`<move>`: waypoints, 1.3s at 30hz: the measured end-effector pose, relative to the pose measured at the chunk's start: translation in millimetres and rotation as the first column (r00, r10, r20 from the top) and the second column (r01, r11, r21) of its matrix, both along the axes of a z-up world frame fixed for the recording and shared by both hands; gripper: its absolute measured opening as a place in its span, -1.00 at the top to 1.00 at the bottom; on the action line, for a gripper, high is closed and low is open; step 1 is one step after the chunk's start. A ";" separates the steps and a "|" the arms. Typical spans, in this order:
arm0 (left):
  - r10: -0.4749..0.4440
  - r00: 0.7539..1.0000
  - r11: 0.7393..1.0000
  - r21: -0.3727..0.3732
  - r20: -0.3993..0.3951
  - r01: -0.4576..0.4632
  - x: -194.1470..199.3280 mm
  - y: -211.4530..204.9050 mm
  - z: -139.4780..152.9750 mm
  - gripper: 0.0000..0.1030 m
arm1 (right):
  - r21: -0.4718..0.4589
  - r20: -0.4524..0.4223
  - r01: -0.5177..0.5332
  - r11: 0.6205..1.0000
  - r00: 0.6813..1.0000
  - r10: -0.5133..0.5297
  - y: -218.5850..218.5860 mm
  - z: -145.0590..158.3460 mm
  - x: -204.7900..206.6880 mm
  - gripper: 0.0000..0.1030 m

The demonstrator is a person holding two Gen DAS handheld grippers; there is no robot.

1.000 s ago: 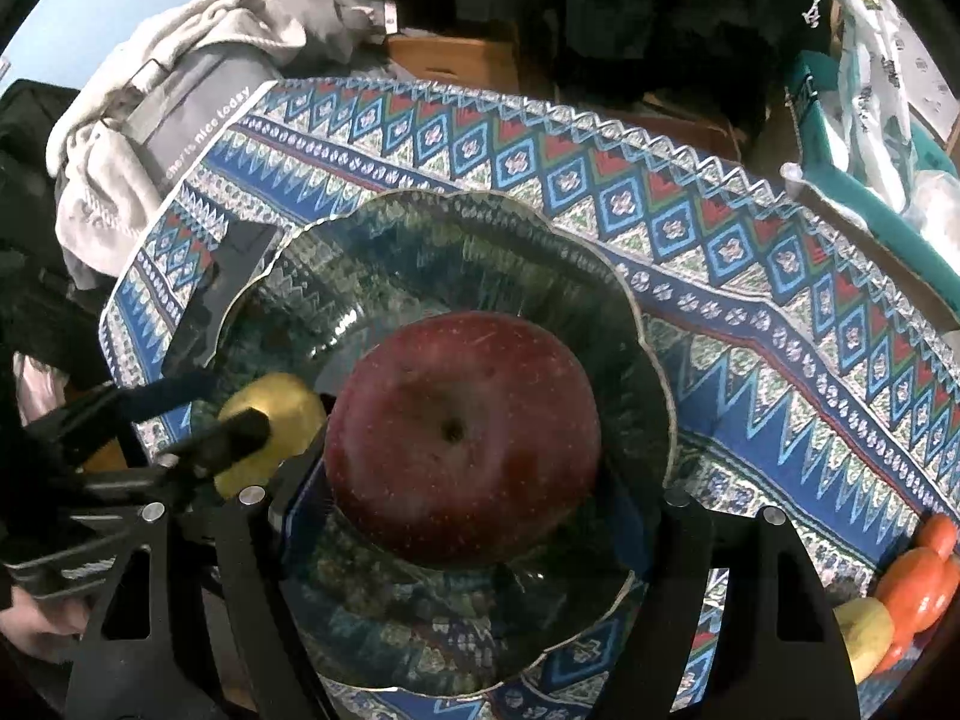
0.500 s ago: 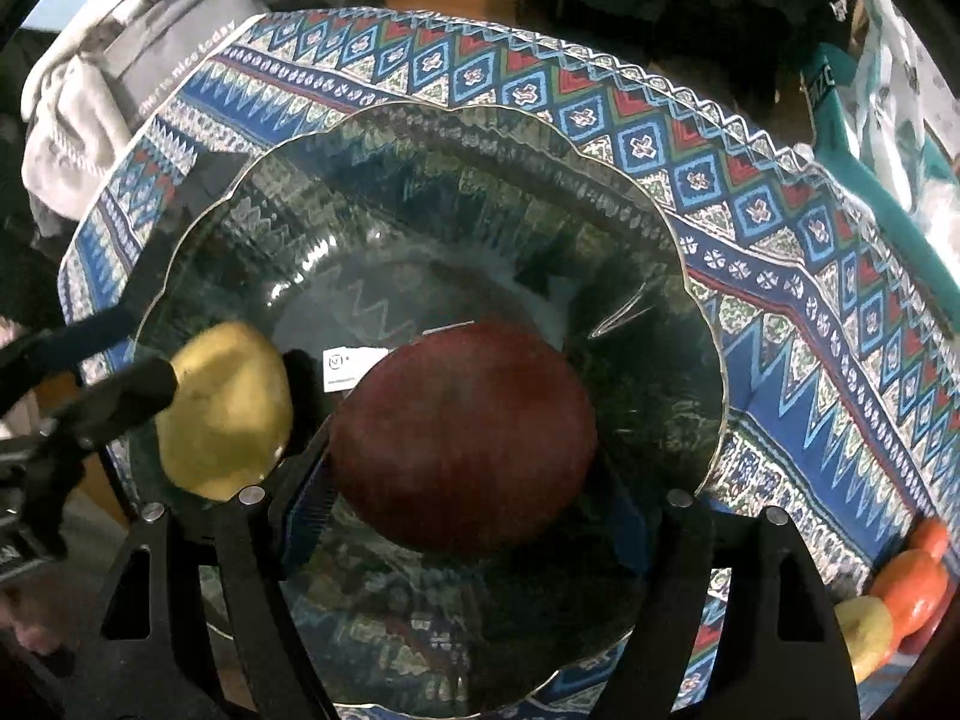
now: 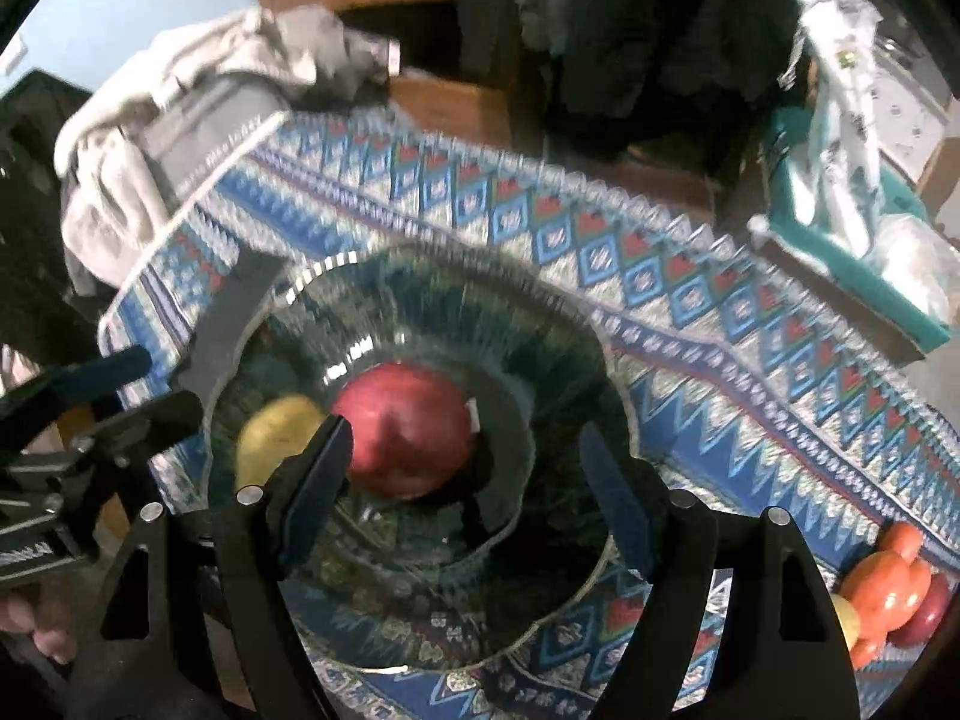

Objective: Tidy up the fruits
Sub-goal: 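Open the left gripper dropping the pear while the right gripper releases the apple into the bowl, then withdraw both tools from the bowl back toward the remaining fruit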

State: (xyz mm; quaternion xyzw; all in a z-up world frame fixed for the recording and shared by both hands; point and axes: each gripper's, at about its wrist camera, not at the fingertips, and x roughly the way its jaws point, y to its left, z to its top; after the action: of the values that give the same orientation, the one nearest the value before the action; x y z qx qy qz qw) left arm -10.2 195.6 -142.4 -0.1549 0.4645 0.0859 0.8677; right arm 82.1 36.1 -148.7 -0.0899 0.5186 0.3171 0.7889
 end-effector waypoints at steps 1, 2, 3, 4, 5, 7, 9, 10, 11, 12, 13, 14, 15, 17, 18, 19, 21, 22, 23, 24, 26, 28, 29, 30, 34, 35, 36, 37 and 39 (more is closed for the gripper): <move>-0.004 1.000 1.000 0.013 0.012 0.004 -1.1 -2.0 5.8 -0.55 | 0.012 0.008 0.012 1.000 1.000 -0.012 -3.7 8.1 0.4 -0.53; -0.007 1.000 1.000 0.024 0.026 0.007 -2.4 -4.2 11.4 -0.57 | 0.021 0.012 0.020 1.000 1.000 -0.020 -6.1 13.6 0.6 -0.53; -0.011 0.999 0.999 0.031 0.038 0.009 -3.3 -5.8 16.3 -0.57 | 0.028 0.025 0.039 0.999 0.999 -0.040 -10.9 22.7 1.5 -0.53; -0.015 0.999 0.999 0.039 0.052 0.012 -4.3 -7.9 22.2 -0.57 | 0.031 0.035 0.052 0.998 0.998 -0.053 -13.9 28.5 1.8 -0.53; -0.021 0.998 0.999 0.047 0.067 0.018 -5.0 -10.8 28.9 -0.57 | 0.040 0.046 0.063 0.997 0.997 -0.064 -18.6 35.2 1.7 -0.53; -0.034 0.996 0.998 0.058 0.088 0.029 -5.9 -16.7 40.1 -0.57 | 0.053 0.071 0.093 0.994 0.993 -0.097 -28.0 50.7 2.0 -0.53; -0.052 0.993 0.996 0.072 0.103 0.045 -6.6 -22.1 49.7 -0.57 | 0.055 0.091 0.118 0.992 0.988 -0.122 -35.2 63.3 1.7 -0.53; -0.060 0.992 0.995 0.090 0.108 0.051 -6.4 -26.3 56.8 -0.57 | 0.069 0.105 0.131 0.989 0.985 -0.137 -41.0 72.7 1.8 -0.53; -0.065 0.991 0.994 0.095 0.114 0.055 -6.7 -28.5 60.8 -0.57 | 0.075 0.114 0.136 0.988 0.983 -0.144 -43.7 77.1 0.8 -0.53; -0.078 0.989 0.993 0.097 0.129 0.065 -7.1 -32.0 68.0 -0.57 | 0.079 0.132 0.146 0.986 0.979 -0.156 -48.9 85.9 0.0 -0.53; -0.083 0.987 0.993 0.100 0.136 0.070 -7.5 -34.6 72.3 -0.59 | 0.083 0.148 0.152 0.985 0.975 -0.163 -52.4 92.6 -0.8 -0.53; -0.090 0.985 0.992 0.105 0.146 0.075 -7.6 -38.2 78.7 -0.64 | 0.088 0.166 0.156 0.984 0.971 -0.169 -55.9 99.2 -2.2 -0.53; -0.095 0.983 0.991 0.107 0.155 0.079 -8.1 -41.1 82.5 -0.67 | 0.090 0.183 0.161 0.983 0.967 -0.175 -60.0 105.7 -4.7 -0.53; -0.112 0.978 0.990 0.104 0.177 0.094 -9.1 -48.6 91.7 -0.69 | 0.098 0.207 0.164 0.982 0.961 -0.182 -67.8 115.4 -7.9 -0.53; -0.122 0.975 0.989 0.105 0.183 0.104 -9.6 -53.1 95.5 -0.69 | 0.106 0.220 0.168 0.980 0.957 -0.188 -72.3 122.3 -10.1 -0.53; -0.132 0.974 0.988 0.107 0.186 0.114 -9.9 -56.8 98.2 -0.69 | 0.114 0.228 0.170 0.979 0.954 -0.193 -75.7 127.0 -11.4 -0.54; -0.152 0.969 0.985 0.108 0.197 0.132 -10.7 -64.7 104.2 -0.69 | 0.128 0.244 0.177 0.976 0.948 -0.204 -83.0 135.6 -15.4 -0.58; -0.160 0.966 0.984 0.108 0.202 0.141 -10.9 -69.1 106.9 -0.69 | 0.133 0.257 0.181 0.974 0.943 -0.211 -87.4 140.9 -17.6 -0.60; -0.170 0.964 0.983 0.109 0.205 0.150 -10.7 -73.0 109.2 -0.69 | 0.137 0.269 0.184 0.973 0.939 -0.215 -91.2 145.5 -20.1 -0.60; -0.181 0.961 0.981 0.111 0.210 0.160 -10.2 -77.7 111.8 -0.69 | 0.141 0.282 0.185 0.973 0.934 -0.218 -95.4 150.4 -22.8 -0.61; -0.194 0.958 0.978 0.113 0.212 0.173 -9.3 -83.9 114.6 -0.69 | 0.152 0.307 0.189 0.970 0.924 -0.228 -104.4 159.5 -28.3 -0.61; -0.207 0.955 0.976 0.112 0.213 0.187 -8.6 -90.7 116.9 -0.69 | 0.157 0.321 0.193 0.969 0.918 -0.235 -111.4 164.9 -32.7 -0.62; -0.214 0.953 0.975 0.109 0.215 0.194 -8.2 -94.0 117.9 -0.69 | 0.157 0.325 0.196 0.968 0.915 -0.238 -114.4 167.2 -34.8 -0.62; -0.224 0.950 0.973 0.109 0.216 0.205 -7.4 -98.3 118.9 -0.69 | 0.155 0.334 0.202 0.967 0.910 -0.244 -119.4 170.1 -36.8 -0.62; -0.251 0.943 0.966 0.110 0.217 0.232 -5.3 -112.0 121.0 -0.69 | 0.150 0.355 0.225 0.963 0.897 -0.265 -136.8 174.7 -42.8 -0.63; -0.257 0.942 0.965 0.111 0.214 0.238 -4.9 -115.7 121.4 -0.69 | 0.149 0.356 0.231 0.962 0.895 -0.270 -141.2 175.3 -43.6 -0.63; -0.263 0.940 0.963 0.110 0.215 0.245 -4.5 -118.8 121.7 -0.69 | 0.149 0.357 0.235 0.960 0.893 -0.274 -144.7 175.9 -44.9 -0.63; -0.271 0.938 0.961 0.108 0.216 0.253 -4.1 -122.2 122.0 -0.69 | 0.150 0.359 0.241 0.959 0.890 -0.280 -149.1 176.7 -46.0 -0.63; -0.282 0.935 0.958 0.114 0.216 0.262 -2.8 -128.8 122.3 -0.69 | 0.142 0.365 0.257 0.956 0.884 -0.292 -157.7 178.0 -48.0 -0.63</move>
State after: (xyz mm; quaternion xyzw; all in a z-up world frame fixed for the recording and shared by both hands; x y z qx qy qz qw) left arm -13.0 66.9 -20.1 -0.0618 0.3738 -0.0343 0.9248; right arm 34.1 -121.6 29.3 -0.0402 0.3475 0.2017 0.9148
